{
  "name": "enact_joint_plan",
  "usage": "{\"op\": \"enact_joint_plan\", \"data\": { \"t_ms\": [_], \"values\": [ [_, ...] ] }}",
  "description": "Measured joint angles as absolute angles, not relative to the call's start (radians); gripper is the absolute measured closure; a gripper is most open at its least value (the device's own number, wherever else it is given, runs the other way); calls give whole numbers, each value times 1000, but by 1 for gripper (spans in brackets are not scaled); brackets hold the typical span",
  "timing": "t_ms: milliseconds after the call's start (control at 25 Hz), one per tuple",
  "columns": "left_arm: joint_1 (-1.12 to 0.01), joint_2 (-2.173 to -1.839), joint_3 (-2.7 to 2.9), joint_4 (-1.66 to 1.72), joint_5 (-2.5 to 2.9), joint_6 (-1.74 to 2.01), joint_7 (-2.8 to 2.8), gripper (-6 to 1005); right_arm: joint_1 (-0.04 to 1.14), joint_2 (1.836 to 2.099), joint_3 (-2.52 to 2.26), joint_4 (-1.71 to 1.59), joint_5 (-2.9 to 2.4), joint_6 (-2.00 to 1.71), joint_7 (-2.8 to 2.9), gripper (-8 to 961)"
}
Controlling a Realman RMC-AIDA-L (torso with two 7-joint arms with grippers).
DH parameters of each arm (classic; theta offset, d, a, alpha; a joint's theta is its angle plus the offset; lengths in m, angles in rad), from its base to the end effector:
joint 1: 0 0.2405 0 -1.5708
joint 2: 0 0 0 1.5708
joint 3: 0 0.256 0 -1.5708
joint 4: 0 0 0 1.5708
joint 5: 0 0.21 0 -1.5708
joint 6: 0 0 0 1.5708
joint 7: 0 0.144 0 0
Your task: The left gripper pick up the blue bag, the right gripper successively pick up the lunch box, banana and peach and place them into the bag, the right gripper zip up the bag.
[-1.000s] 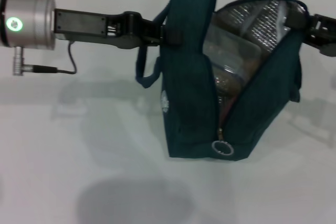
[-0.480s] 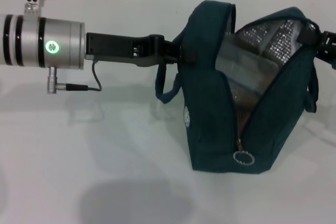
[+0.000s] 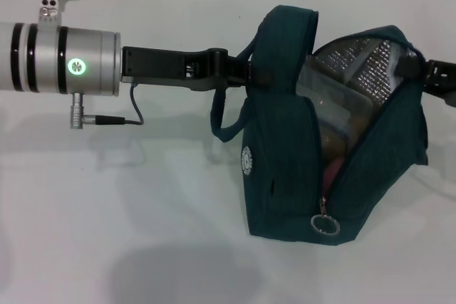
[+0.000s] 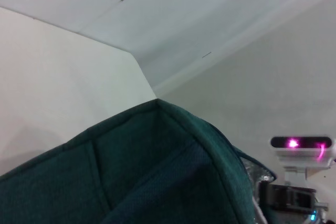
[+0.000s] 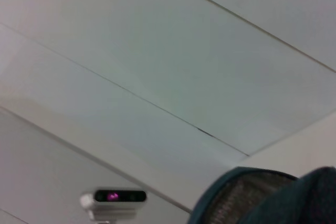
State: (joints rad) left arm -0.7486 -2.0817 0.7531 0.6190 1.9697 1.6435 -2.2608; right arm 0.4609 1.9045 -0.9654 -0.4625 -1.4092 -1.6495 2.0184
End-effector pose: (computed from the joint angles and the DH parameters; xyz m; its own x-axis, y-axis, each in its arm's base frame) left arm -0.1757 0.3606 -0.0142 0.3705 0.8671 0.3331 0.7810 -0.4849 0.3935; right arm 0.2666 0.3228 0.0505 0.1537 -0.7652 -0.6252 -0.7629 -0.4940 0.4171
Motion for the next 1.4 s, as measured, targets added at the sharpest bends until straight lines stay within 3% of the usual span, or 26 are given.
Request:
{"op": "enact_joint_plan", "data": {
  "t_ms": [240, 360, 600, 1000, 1160, 1400],
  "values": [
    [-746, -2082, 753, 618, 1974, 1639, -2252, 964, 440, 1910, -908, -463, -1408, -1707, 1996, 797],
    [-744, -2082, 755, 618, 1976, 1638, -2249, 964, 436, 1908, -907, -464, -1408, -1708, 1996, 564],
    [-736, -2080, 765, 618, 1976, 1647, -2249, 964, 425, 1904, -906, -464, -1413, -1709, 1996, 334],
    [-725, -2077, 774, 617, 1971, 1650, -2248, 963, 343, 1893, -851, -477, -1413, -1819, 1883, 101],
    [-721, -2078, 773, 617, 1971, 1649, -2247, 963, 310, 1896, -849, -477, -1426, -1921, 1674, 88],
    [-718, -2079, 773, 603, 1975, 1645, -2247, 963, 283, 1938, -854, -471, -1551, -2044, 1338, 98]
  ]
}}
